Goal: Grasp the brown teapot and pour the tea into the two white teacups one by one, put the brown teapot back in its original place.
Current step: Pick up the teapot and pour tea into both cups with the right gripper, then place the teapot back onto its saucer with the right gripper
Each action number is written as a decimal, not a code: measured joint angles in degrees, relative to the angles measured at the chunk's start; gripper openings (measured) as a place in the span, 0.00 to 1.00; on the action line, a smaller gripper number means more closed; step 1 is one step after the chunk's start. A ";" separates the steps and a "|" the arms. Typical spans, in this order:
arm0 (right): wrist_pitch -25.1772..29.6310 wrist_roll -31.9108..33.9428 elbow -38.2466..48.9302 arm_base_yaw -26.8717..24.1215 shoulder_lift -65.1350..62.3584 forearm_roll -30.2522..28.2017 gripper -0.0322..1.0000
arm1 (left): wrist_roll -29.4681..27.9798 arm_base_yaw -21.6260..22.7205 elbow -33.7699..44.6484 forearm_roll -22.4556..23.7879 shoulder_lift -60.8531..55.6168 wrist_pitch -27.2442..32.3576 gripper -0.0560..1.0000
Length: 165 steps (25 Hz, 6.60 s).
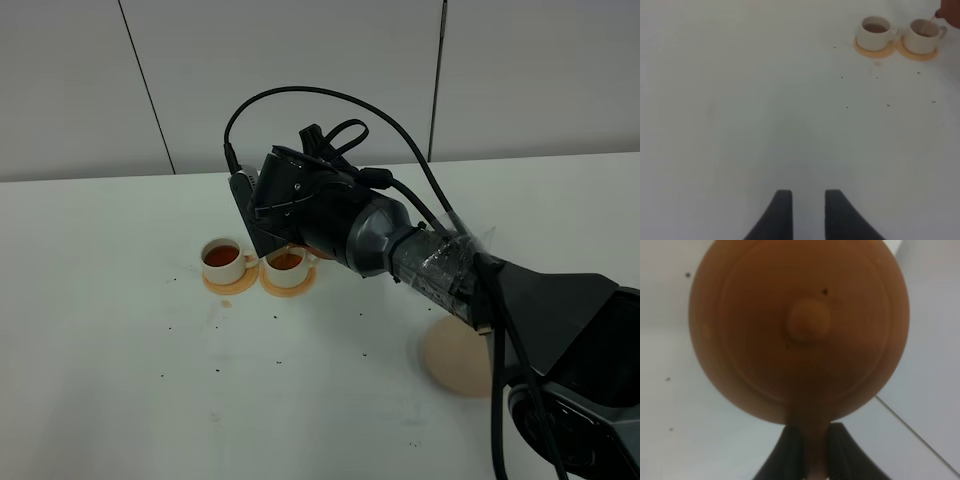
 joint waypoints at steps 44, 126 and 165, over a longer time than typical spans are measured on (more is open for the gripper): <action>-0.69 -0.01 0.00 -0.60 0.06 -0.61 0.12 | 0.00 0.00 0.00 0.00 0.00 0.00 0.27; -1.26 -0.39 0.00 -0.60 0.06 -2.19 0.12 | 0.00 0.00 0.00 0.00 0.00 0.00 0.27; 6.52 -2.39 -7.73 -13.45 -4.75 47.56 0.12 | 0.15 0.00 0.00 0.00 0.00 0.00 0.27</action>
